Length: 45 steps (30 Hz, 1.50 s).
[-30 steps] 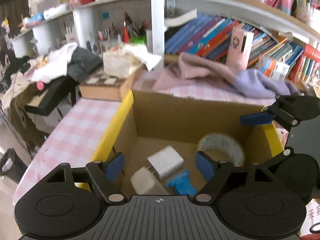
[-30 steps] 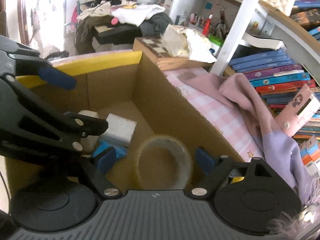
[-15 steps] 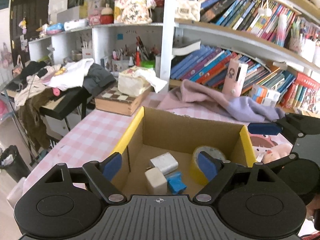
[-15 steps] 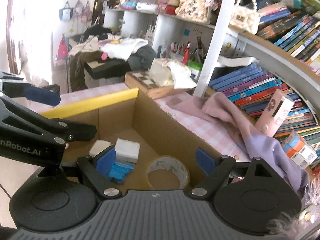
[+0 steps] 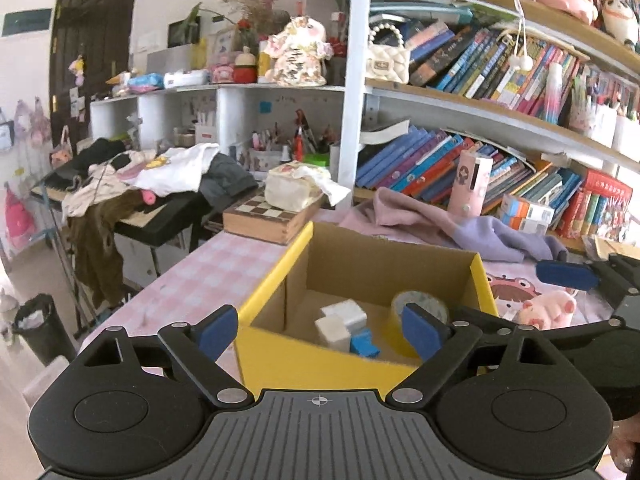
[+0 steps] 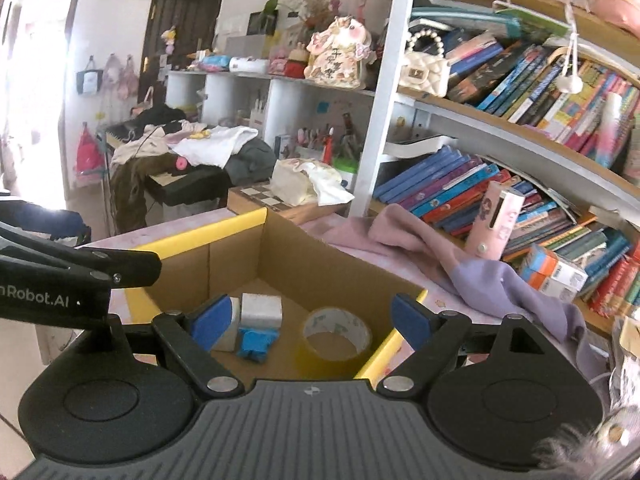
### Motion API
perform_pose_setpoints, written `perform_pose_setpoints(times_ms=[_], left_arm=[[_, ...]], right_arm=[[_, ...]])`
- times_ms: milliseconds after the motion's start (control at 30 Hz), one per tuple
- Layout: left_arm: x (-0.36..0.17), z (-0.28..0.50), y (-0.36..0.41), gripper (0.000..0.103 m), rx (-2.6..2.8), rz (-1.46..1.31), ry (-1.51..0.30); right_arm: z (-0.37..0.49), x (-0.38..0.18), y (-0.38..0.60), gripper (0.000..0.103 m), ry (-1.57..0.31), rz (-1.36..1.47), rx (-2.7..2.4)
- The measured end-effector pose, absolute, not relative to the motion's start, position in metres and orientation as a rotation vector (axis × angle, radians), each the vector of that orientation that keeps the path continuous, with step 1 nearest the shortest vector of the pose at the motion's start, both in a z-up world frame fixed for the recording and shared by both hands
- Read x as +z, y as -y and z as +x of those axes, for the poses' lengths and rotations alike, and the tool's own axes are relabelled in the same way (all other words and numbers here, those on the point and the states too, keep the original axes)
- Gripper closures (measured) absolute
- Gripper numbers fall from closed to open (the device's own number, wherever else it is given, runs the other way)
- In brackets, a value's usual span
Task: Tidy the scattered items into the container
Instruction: 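Withdraw both tools from the box toward the pink plush pig and bottle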
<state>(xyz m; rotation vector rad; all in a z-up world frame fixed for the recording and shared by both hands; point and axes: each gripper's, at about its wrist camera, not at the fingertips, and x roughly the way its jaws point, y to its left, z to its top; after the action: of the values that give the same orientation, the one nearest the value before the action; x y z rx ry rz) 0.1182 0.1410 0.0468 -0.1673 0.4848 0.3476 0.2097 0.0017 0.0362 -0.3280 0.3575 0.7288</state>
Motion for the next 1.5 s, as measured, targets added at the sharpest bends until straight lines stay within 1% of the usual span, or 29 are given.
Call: perform_pose_setpoints(times_ms=[133,400,533,1000,1500], left_arm=[[0.040,0.091,-0.139,0.012,0.347,-0.184,-0.501],[0.021,0.034,-0.130,0.012,0.324,-0.223,-0.559],[0.014,0.020,-0.122,0.012,0.282,-0.230,-0.582],[0.018,0.020,-0.082,0.012,0.093,-0.165,-0.573],[0.018,0.039,-0.042,0.012,-0.026,-0.103,-0.591]], right_arm=[[0.183,0.032,0.007,0.016,-0.349,-0.314,0.682],[0.122,0.013,0.034,0.016,-0.429,-0.284,0.598],[0.090,0.004,0.048,0.016,-0.457,-0.297,0.568],[0.057,0.003,0.102,0.016,-0.510,-0.242,0.385],[0.066,-0.001,0.143,0.019,-0.580,-0.190,0.264]])
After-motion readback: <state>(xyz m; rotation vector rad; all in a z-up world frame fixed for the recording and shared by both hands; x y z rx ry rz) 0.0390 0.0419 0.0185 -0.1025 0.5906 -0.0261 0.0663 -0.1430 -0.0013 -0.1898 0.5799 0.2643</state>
